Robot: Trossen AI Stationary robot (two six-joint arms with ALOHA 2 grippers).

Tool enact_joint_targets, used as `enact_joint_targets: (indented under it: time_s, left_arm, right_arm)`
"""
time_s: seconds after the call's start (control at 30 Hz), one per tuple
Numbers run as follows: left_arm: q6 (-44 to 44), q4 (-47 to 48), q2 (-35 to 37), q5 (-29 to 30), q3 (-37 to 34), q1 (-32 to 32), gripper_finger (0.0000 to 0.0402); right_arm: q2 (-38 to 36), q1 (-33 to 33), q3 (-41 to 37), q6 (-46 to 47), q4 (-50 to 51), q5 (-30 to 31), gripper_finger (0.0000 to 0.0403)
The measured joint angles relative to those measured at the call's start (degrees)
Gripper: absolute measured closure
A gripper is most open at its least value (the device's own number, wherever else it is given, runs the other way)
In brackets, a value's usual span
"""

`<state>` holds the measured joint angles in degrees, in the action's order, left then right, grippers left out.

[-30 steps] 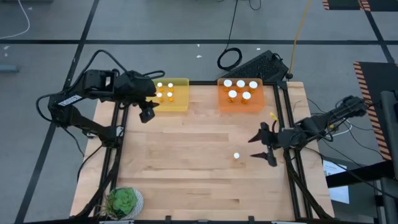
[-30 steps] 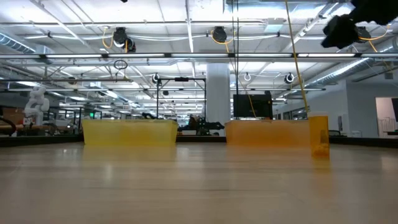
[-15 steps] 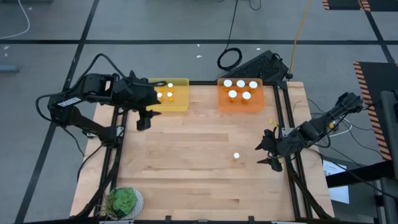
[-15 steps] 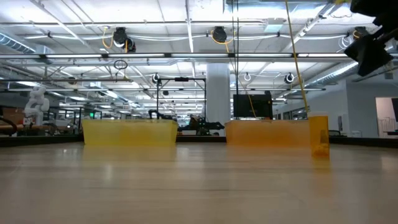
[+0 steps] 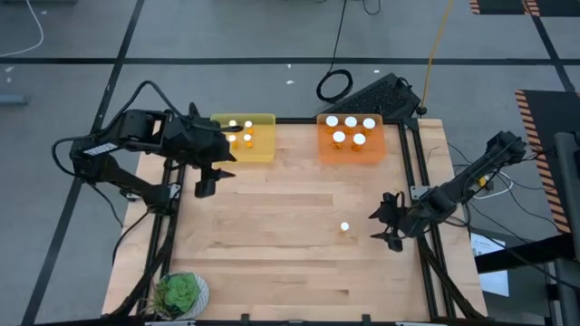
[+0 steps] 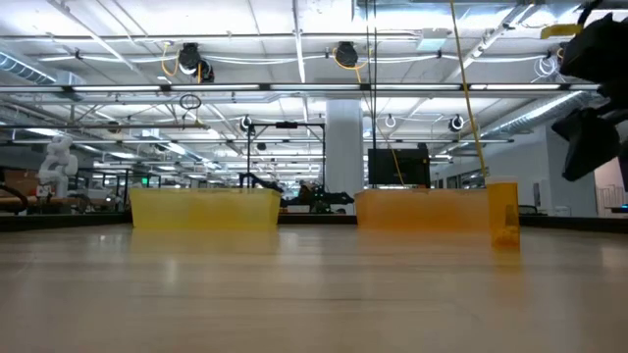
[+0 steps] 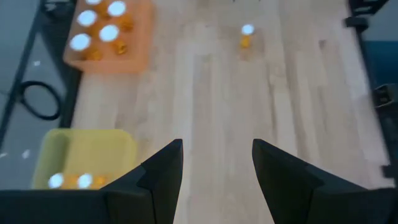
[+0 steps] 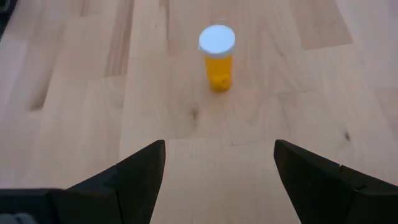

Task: Pick and place medicine bottles into bin by pill shape (circle, oval)
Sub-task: Put the small yellow pill bottle into the transparent yellow bin

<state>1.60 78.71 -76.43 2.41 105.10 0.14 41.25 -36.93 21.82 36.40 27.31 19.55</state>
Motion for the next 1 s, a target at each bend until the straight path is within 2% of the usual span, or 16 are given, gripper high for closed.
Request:
enact_joint_targets:
  time_s: [0.13,0.4,0.7,1.0]
  left_arm:
    - [-0.21,-2.02,-0.58,-2.25,-0.06,-0.20,0.0204]
    - [-0.19,-4.11,-2.16,-2.33,0.01,-2.11,0.0204]
    - [0.73,-4.68,-3.27,-0.43,-0.02,-2.84,0.0204]
    - [0.78,-5.39,-3.15,-0.36,-0.02,-2.84,0.0204]
  right_arm:
    - [0.32,0.02,-5.07,-0.94,-8.35,0.51,0.0110]
    - [2.85,0.03,-10.84,-3.87,-19.52,4.62,0.0110]
    - [9.73,0.07,-15.29,-8.61,-33.76,7.56,0.0110]
    - [16.50,0.07,-20.70,-11.34,-51.29,7.91,0.0110]
